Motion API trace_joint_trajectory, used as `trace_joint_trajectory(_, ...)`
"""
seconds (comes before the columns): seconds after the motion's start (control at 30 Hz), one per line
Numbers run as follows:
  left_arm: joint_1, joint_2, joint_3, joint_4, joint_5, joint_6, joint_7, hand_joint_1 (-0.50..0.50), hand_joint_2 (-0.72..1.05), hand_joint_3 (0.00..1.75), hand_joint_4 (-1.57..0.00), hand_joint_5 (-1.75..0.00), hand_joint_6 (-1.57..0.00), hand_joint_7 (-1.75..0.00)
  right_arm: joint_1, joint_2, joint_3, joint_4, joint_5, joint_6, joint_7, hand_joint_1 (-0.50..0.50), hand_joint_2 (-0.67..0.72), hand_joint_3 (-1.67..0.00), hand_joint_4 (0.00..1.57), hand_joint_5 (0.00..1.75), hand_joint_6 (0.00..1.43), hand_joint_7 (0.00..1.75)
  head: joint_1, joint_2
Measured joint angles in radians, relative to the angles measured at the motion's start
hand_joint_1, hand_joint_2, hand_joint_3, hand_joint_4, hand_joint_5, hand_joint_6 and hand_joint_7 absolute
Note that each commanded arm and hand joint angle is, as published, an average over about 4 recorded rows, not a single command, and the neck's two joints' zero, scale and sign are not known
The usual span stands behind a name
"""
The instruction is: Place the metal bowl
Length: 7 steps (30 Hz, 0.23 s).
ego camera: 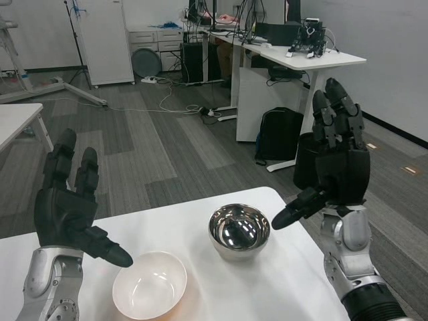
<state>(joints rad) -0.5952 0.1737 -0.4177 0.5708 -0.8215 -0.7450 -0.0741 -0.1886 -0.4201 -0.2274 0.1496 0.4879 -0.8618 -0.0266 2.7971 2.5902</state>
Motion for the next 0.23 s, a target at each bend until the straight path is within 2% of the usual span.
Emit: trace_joint_trajectory(0.23,-0.001,-0.002,0.050,0.001,0.008,0.000,0.000,-0.50,-0.72,0.00,-0.11,0.00,-0.03,-0.35,-0.005,0.000,0.016,-0.001,-0.016,0.005,-0.001,-0.46,0.60,0.00,0.00,0.00,0.00,0.28,0.001,-0.007)
